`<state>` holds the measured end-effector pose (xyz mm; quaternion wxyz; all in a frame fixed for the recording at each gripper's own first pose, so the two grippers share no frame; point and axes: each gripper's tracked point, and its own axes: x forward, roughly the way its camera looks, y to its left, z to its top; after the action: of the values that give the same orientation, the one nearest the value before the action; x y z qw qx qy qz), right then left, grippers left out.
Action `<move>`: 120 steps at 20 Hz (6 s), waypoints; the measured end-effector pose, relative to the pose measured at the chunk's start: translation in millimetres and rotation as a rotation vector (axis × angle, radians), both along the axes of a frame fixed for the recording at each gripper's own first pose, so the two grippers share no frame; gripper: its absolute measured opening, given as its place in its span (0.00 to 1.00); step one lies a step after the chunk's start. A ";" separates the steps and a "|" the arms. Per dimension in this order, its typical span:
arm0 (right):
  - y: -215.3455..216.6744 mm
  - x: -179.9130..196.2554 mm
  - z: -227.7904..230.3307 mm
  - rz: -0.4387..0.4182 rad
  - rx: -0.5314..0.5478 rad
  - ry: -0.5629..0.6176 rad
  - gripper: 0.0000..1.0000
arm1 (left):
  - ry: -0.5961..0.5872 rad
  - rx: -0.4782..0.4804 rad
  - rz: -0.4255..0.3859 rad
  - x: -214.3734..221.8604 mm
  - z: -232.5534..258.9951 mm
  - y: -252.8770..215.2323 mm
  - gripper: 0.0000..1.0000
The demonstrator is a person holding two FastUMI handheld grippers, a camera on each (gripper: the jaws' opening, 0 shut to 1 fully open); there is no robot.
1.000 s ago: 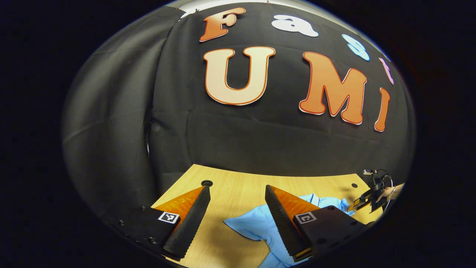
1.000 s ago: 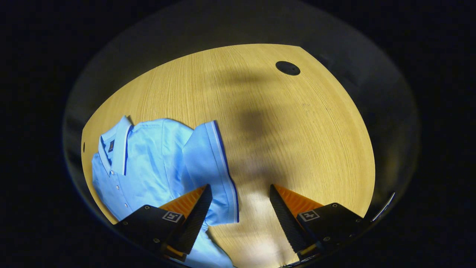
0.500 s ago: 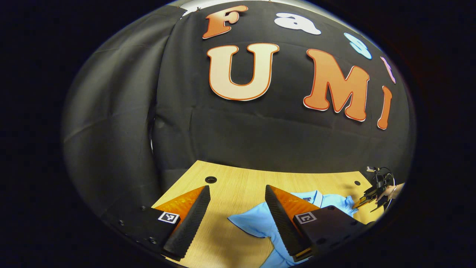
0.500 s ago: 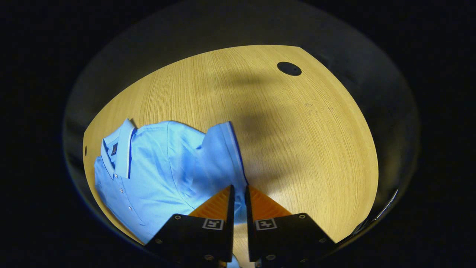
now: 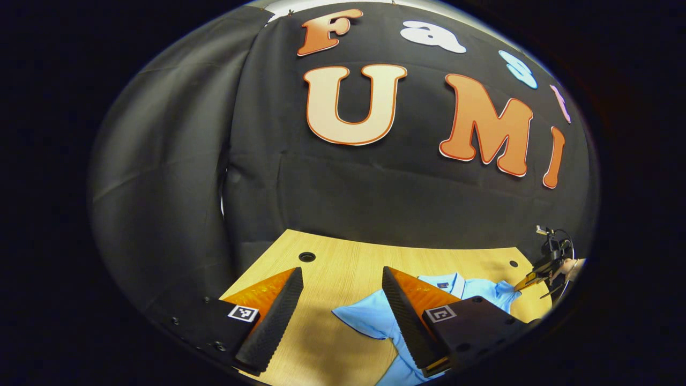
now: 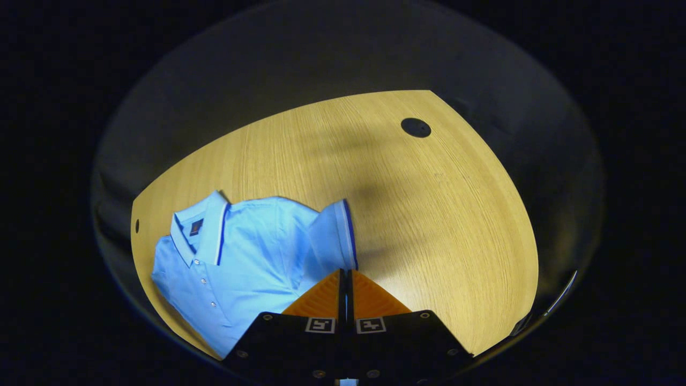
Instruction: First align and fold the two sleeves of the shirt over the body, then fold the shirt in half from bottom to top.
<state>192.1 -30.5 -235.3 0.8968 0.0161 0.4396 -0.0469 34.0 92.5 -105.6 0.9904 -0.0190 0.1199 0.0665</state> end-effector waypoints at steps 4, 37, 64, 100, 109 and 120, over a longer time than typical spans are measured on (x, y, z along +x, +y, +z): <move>36.1 -11.4 24.8 0.073 -0.014 -0.052 0.00 | -0.018 -0.001 -0.006 -0.7 1.7 2.3 0.97; 86.4 -15.7 -42.1 0.110 -0.149 0.098 0.02 | 0.075 -0.043 0.014 -8.5 -29.2 29.6 0.97; 211.8 -84.2 -12.6 0.298 0.055 -0.034 0.98 | 0.336 -0.183 -0.012 -34.3 -71.0 -0.9 0.97; 47.0 -132.4 -26.9 0.104 0.205 0.038 0.97 | 0.785 -0.088 0.049 -28.1 -163.6 -13.4 0.63; 49.2 -143.5 -30.6 0.105 0.199 0.036 0.97 | 0.748 -0.048 -0.006 -25.0 -160.1 -28.4 0.04; 43.5 -151.2 -25.5 0.103 0.221 0.005 0.97 | 0.610 0.019 -0.170 -18.7 -86.6 -97.1 0.04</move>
<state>41.0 13.0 -260.8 0.8897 0.0923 0.4446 0.0478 15.2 -4.6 -192.3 0.9110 0.0213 0.4117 -0.0127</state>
